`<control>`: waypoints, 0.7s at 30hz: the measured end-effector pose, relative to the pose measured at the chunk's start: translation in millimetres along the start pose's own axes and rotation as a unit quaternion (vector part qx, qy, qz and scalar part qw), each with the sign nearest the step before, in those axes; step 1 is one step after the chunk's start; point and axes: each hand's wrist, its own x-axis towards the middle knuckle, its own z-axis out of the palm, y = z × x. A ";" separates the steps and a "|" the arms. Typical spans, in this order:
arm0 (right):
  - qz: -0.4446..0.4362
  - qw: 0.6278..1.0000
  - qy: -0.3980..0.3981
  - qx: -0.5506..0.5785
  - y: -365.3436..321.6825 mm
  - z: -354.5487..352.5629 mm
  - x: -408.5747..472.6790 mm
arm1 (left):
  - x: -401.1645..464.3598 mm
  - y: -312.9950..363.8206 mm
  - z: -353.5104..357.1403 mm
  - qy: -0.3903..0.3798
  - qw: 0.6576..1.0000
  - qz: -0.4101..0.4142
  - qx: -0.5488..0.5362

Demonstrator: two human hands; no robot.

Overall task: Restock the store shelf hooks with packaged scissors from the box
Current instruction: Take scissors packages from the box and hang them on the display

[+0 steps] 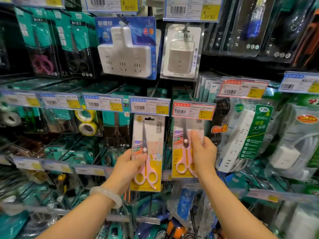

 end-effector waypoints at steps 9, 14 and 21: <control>0.001 0.999 0.032 0.032 7.2 7.7 0.4 | 1.0 -0.6 1.9 -0.006 1.000 -0.002 -0.002; -0.011 0.999 0.027 0.046 6.0 8.9 0.1 | 1.3 -2.8 -1.0 0.003 1.000 -0.003 -0.005; -0.021 0.998 0.038 0.047 9.2 5.7 3.9 | 1.4 -1.3 3.8 0.005 1.000 -0.008 -0.008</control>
